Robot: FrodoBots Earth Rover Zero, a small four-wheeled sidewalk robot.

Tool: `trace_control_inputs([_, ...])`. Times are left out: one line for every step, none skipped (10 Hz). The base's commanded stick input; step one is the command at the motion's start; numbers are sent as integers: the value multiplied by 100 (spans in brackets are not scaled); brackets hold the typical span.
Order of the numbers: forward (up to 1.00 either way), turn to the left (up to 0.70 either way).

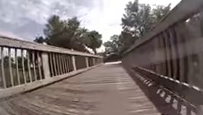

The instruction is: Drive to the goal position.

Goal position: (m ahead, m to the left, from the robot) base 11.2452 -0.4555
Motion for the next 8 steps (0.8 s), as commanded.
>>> trace_control_inputs([70,0])
trace_control_inputs([70,-10])
trace_control_inputs([70,-29])
trace_control_inputs([70,-13])
trace_control_inputs([70,0])
trace_control_inputs([70,0])
trace_control_inputs([70,0])
trace_control_inputs([70,0])
